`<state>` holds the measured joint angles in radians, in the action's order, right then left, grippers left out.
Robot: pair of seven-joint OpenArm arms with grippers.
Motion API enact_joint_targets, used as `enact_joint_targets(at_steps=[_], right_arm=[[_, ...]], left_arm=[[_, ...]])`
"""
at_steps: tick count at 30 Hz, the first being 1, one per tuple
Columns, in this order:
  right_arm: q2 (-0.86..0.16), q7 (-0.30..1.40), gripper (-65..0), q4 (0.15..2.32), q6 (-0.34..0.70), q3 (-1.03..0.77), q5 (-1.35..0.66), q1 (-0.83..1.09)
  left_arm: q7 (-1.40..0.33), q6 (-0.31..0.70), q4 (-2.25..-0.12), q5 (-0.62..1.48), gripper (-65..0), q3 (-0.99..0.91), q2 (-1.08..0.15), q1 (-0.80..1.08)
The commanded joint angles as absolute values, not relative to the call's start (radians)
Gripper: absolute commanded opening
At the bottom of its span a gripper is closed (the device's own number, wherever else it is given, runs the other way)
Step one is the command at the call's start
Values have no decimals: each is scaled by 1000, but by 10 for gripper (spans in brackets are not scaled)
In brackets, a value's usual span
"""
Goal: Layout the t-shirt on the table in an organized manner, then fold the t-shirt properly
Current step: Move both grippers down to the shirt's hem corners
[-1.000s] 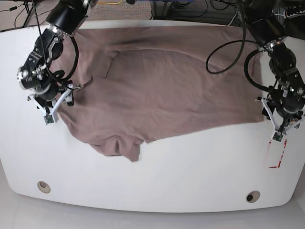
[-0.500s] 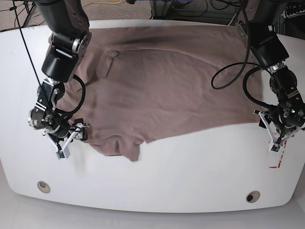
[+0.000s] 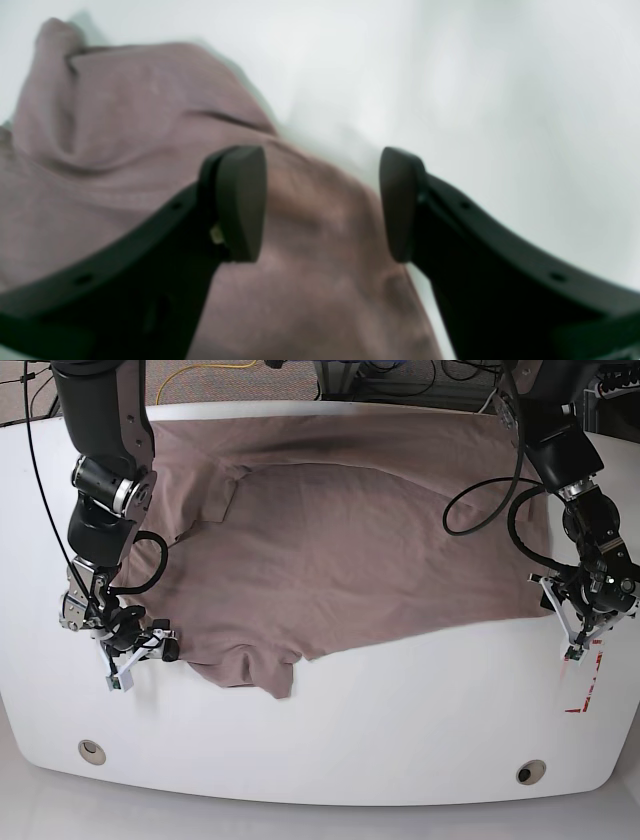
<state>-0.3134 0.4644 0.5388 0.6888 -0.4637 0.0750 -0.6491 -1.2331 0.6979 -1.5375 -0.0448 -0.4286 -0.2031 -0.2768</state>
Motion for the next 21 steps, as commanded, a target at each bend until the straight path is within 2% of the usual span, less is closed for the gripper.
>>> enact_joint_targets(at_steps=[1, 15, 17, 21], right_arm=[[-318, 441, -303, 549, 698, -463, 59, -677], [-275, 440, -322, 550, 698, -463, 51, -613], [-275, 440, -368, 550, 698, -463, 51, -611], [-269, 440, -541, 550, 698, -463, 53, -610]], left_arm=[[-1213, 698, -1555, -41, -339, -432, -217, -309], [-1213, 698, -1546, -42, -339, -433, -222, -321], [-1208, 698, -1543, -47, -339, -433, -222, -337], [-1145, 698, -1486, -50, -339, -433, -225, -352]])
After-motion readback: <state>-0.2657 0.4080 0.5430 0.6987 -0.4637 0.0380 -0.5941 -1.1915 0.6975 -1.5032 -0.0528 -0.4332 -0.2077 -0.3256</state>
